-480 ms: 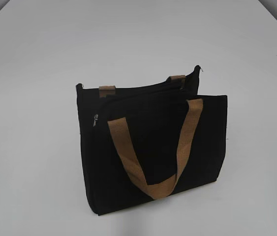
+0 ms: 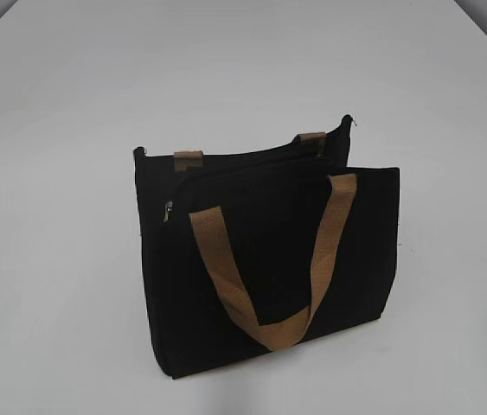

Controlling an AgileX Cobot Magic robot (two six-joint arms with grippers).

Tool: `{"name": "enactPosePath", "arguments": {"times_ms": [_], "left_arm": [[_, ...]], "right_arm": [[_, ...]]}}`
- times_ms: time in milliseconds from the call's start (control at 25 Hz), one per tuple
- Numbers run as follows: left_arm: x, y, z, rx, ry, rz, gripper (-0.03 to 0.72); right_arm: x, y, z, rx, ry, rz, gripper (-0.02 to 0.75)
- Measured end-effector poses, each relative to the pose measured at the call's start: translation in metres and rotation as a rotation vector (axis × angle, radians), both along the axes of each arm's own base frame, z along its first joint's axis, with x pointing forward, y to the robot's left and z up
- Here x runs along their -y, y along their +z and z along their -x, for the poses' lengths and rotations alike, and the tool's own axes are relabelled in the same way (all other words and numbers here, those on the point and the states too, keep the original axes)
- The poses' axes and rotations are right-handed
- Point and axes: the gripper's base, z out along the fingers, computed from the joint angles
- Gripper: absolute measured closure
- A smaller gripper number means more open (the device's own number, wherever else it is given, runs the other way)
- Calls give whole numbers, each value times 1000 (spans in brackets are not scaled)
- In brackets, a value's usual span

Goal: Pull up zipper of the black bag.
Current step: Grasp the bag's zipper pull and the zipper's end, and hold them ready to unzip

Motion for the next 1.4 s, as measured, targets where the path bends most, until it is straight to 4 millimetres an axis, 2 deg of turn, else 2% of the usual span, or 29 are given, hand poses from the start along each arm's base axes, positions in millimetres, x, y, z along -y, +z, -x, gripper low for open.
{"name": "enactPosePath", "arguments": {"times_ms": [800, 880, 1000, 1160, 1280, 1400], "left_arm": [[0, 0, 0, 1, -6, 0, 224], [0, 5, 0, 36, -14, -13, 224], [-1, 23, -3, 207, -10, -19, 224], [-1, 41, -26, 342, 4, 1, 224], [2, 43, -58, 389, 9, 81, 224], [1, 36, -96, 401, 53, 175, 224]], "right_arm": [[-1, 0, 0, 0, 3, -5, 166], [-1, 0, 0, 1, 4, -6, 166], [-1, 0, -4, -27, 4, -6, 166], [-1, 3, -17, -90, 2, -8, 166], [-1, 11, -28, -52, -1, -19, 166], [-3, 20, -40, 34, 23, -58, 166]]}}
